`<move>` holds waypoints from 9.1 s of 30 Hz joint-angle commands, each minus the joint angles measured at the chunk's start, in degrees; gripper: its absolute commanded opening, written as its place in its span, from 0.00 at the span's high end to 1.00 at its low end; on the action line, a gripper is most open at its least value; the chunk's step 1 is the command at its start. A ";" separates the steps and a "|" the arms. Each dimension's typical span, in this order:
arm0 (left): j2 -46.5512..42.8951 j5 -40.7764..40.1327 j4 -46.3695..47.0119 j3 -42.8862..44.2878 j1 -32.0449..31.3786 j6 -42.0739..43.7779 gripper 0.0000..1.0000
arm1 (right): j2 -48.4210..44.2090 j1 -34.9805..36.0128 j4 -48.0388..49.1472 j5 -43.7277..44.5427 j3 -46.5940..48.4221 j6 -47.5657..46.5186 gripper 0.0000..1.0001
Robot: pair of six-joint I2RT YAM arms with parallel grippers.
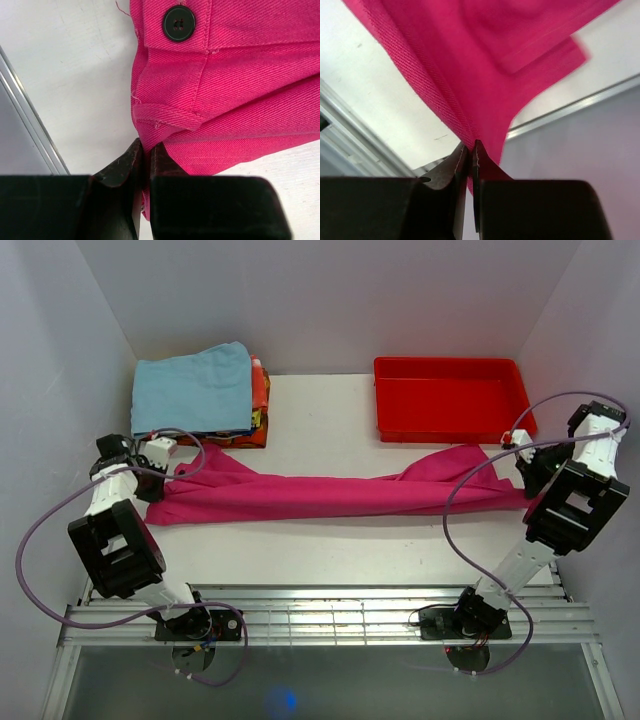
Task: Fold and stack the trousers
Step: Flatten the trousers out
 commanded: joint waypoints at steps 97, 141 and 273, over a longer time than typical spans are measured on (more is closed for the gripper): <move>3.75 1.05 -17.67 -0.01 28.94 13.34 0.52 | -10.75 -14.28 21.70 11.67 -29.78 15.34 0.30; 22.39 11.43 13.70 15.21 -5.34 -26.56 0.31 | 1.20 16.14 66.88 -11.63 -25.56 72.48 0.20; 2.17 24.44 23.63 -0.79 13.21 -30.16 1.00 | -20.00 -3.22 4.73 -38.10 -15.63 4.55 0.01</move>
